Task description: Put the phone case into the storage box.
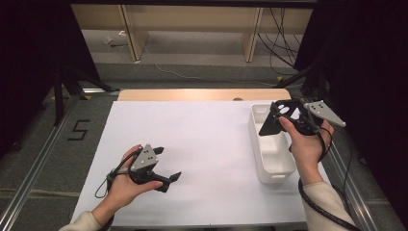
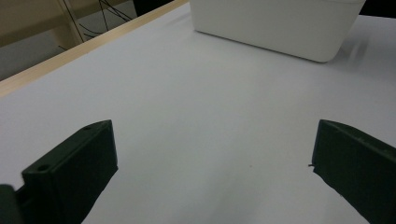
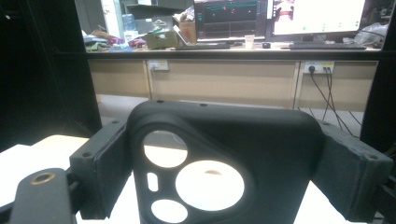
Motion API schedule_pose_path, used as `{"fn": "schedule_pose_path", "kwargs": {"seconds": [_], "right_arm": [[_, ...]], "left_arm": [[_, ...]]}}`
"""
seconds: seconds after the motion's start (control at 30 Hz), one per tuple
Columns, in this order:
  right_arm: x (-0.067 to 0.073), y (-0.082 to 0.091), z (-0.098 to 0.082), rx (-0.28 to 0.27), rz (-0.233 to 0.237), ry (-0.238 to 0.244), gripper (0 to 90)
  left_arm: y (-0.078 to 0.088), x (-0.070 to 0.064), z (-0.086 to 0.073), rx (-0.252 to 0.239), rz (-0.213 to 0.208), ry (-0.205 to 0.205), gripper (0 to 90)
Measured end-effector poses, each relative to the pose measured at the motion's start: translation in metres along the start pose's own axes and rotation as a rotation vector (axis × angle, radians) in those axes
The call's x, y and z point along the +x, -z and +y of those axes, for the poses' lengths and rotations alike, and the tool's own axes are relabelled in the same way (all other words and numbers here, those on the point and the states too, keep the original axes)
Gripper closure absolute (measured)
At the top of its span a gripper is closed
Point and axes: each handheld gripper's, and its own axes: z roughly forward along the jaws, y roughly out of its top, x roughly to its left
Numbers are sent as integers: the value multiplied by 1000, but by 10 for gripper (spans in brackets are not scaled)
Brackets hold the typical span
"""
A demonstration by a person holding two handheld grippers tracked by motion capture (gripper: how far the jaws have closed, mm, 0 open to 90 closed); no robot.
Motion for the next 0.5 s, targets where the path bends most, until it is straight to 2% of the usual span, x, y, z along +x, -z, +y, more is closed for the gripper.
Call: {"fn": "schedule_pose_path", "kwargs": {"seconds": [0.5], "right_arm": [[-2,-2,-3,13,-5,6,150]], "left_arm": [[0,0,0,0,0,2,0]]}}
